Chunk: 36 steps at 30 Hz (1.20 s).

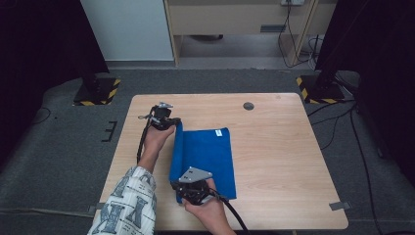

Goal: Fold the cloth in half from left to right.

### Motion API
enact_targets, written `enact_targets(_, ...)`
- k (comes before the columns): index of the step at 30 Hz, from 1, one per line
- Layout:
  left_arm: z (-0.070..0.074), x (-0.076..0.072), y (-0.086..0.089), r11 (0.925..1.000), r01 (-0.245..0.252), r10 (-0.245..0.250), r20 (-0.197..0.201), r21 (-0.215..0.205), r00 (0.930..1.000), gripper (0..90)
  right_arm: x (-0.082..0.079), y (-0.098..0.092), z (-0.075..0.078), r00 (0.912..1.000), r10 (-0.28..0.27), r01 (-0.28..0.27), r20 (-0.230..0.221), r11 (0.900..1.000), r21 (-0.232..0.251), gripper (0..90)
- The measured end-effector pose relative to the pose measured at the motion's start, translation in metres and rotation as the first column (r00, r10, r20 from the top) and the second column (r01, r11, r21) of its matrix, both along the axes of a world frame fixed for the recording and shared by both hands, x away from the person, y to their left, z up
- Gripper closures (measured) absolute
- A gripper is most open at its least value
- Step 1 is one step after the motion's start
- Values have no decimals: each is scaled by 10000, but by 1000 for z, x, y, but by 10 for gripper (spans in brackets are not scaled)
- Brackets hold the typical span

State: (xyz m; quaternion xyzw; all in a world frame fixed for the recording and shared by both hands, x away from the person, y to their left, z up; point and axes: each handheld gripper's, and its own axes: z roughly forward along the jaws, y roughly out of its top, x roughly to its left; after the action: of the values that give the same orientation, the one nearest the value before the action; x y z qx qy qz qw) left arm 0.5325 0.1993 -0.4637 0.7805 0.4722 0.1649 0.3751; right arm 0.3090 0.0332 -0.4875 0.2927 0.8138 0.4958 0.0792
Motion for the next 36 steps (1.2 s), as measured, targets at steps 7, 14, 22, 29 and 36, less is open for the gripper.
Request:
enact_targets(7,-4,6,-28,9996,265,-265,5,-38,9996,896,-1,-20,-6,9996,-273,273,-118,9996,63,868)
enact_targets(14,-9,8,-44,9991,340,-342,-71,-271,9994,896,1,-37,-7,9985,-514,516,-210,9986,105,869)
enact_targets(22,-10,10,-57,9988,389,-389,-13,-303,9992,896,2,-50,-8,9977,-626,627,-276,9980,20,869)
enact_targets(29,-11,13,-77,9975,666,-669,-119,-226,9977,896,3,-61,-12,9954,-787,790,-538,9969,40,869)
enact_targets(36,-14,11,-94,9960,894,-893,-103,47,9959,896,3,-72,-9,9954,-831,829,-466,9965,-59,869)
